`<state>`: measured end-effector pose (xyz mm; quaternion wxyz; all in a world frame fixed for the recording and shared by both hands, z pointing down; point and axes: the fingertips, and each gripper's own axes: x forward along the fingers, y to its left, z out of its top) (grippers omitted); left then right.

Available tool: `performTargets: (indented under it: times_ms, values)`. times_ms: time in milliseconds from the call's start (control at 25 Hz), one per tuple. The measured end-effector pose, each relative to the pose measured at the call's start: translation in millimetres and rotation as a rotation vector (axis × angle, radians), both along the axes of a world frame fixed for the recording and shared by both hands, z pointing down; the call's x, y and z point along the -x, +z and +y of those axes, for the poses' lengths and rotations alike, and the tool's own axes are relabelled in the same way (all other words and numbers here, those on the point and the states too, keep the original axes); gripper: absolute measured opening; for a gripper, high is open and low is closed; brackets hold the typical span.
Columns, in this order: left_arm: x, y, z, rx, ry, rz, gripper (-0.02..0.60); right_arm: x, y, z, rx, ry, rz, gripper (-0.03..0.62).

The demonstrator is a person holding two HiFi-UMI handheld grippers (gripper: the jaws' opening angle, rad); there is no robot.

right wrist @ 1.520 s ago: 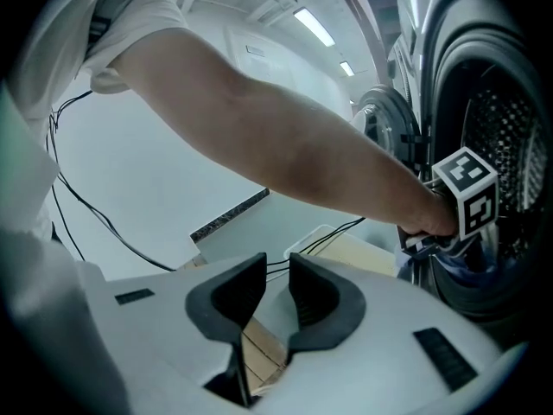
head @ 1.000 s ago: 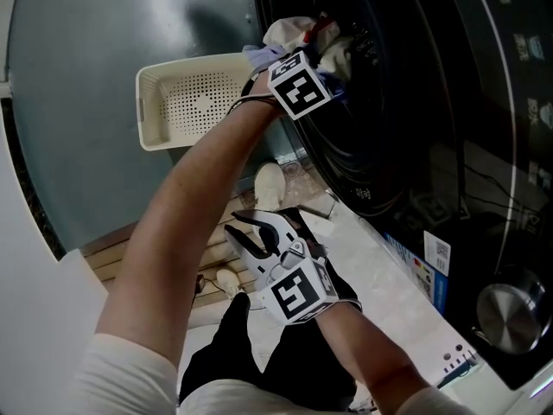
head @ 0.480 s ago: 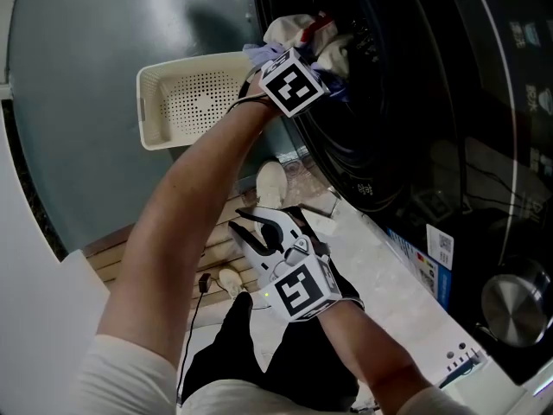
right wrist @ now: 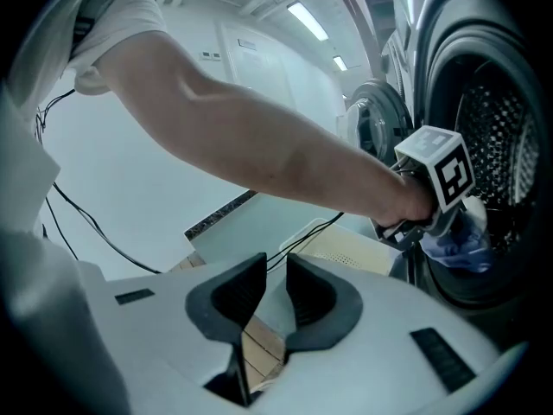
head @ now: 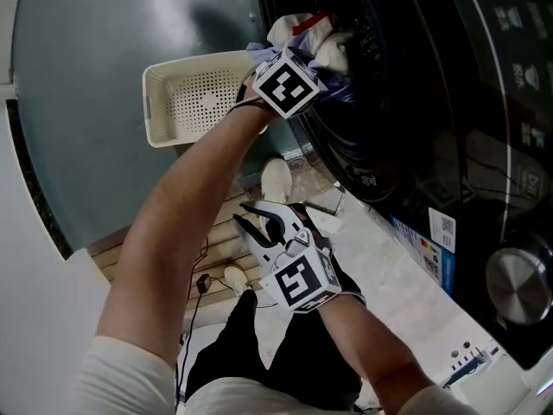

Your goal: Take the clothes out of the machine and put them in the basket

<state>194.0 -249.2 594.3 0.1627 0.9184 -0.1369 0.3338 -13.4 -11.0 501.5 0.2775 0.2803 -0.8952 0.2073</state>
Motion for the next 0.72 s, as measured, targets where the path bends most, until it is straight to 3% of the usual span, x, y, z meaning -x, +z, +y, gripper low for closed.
performTargets:
  times_ms: [720]
  values:
    - [54.8, -96.8, 0.1, -0.044, -0.105, 0.165, 0.094, 23.6, -1.3, 7.2, 0.0, -0.017, 0.002, 0.063]
